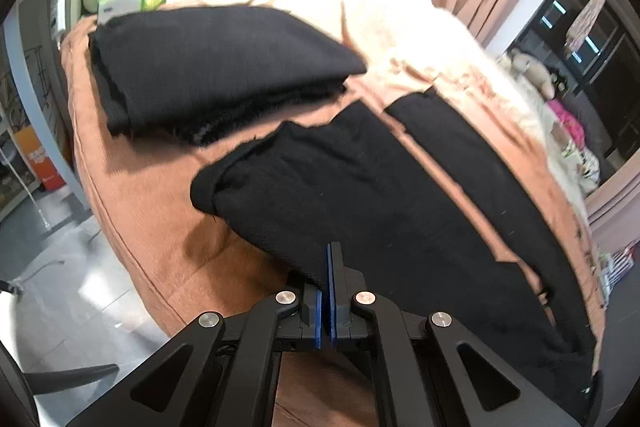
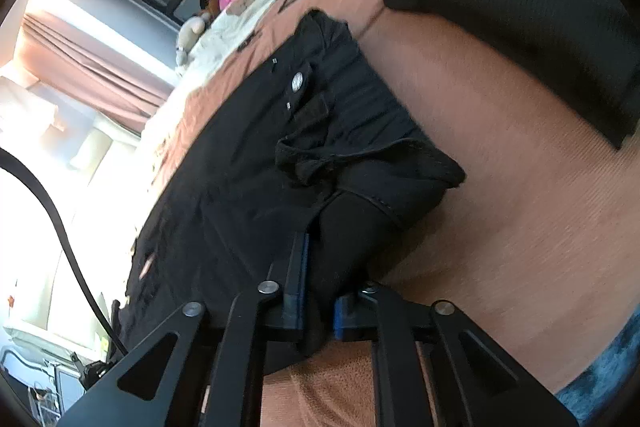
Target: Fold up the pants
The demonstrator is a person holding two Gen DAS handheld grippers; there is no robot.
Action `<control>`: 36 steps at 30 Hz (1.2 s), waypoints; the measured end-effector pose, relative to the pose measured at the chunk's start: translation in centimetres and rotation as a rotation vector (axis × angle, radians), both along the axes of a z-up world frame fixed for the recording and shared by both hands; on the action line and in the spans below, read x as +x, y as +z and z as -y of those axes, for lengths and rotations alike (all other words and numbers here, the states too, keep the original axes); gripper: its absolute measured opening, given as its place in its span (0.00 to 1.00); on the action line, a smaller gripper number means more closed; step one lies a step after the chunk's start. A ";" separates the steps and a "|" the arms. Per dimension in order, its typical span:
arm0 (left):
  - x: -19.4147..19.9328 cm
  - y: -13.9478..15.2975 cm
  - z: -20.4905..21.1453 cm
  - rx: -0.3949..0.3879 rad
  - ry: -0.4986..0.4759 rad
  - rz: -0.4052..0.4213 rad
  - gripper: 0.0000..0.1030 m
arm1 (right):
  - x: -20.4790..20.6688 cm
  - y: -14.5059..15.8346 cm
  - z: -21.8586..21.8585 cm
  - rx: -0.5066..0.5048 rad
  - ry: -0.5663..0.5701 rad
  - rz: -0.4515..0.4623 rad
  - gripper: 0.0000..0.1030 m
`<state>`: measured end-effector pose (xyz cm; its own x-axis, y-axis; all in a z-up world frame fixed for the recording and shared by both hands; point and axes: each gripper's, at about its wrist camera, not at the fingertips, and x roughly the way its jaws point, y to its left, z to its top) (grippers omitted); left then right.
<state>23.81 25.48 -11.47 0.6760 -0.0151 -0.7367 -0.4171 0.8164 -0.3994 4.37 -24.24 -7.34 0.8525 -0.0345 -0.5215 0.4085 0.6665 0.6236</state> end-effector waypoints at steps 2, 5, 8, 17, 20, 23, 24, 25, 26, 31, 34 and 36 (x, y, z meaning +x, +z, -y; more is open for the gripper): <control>0.0 1.6 0.4 0.017 -0.009 0.027 0.02 | -0.4 0.9 0.2 -0.003 0.006 0.035 0.03; 0.2 3.9 0.8 0.026 -0.019 0.064 0.02 | -0.7 2.8 -0.2 -0.041 0.018 0.073 0.03; 1.1 6.6 1.1 0.036 -0.032 0.112 0.02 | -1.0 4.5 -0.4 -0.053 0.019 0.117 0.03; 6.1 13.4 2.4 0.084 -0.077 0.204 0.02 | 0.2 7.0 0.0 -0.069 -0.003 0.174 0.02; 8.4 14.7 2.8 0.086 -0.090 0.211 0.02 | 1.4 7.5 0.2 -0.070 -0.015 0.185 0.02; 11.0 15.6 3.5 0.109 -0.103 0.216 0.02 | 2.6 7.9 0.4 -0.083 -0.018 0.182 0.02; 12.1 15.8 3.7 0.110 -0.107 0.214 0.02 | 2.8 8.1 0.4 -0.088 -0.020 0.179 0.02; 12.7 15.7 3.6 0.108 -0.109 0.212 0.02 | 3.2 8.3 0.5 -0.094 -0.023 0.176 0.02; 13.7 15.8 3.7 0.106 -0.112 0.209 0.02 | 3.6 8.6 0.4 -0.101 -0.026 0.173 0.02; 18.1 15.9 4.2 0.107 -0.117 0.197 0.02 | 6.2 10.4 0.3 -0.134 -0.032 0.176 0.02; 20.8 15.8 4.6 0.109 -0.123 0.182 0.02 | 8.3 11.0 0.5 -0.151 -0.040 0.169 0.02; 22.5 15.7 5.1 0.125 -0.126 0.174 0.02 | 9.8 11.3 0.6 -0.157 -0.046 0.161 0.02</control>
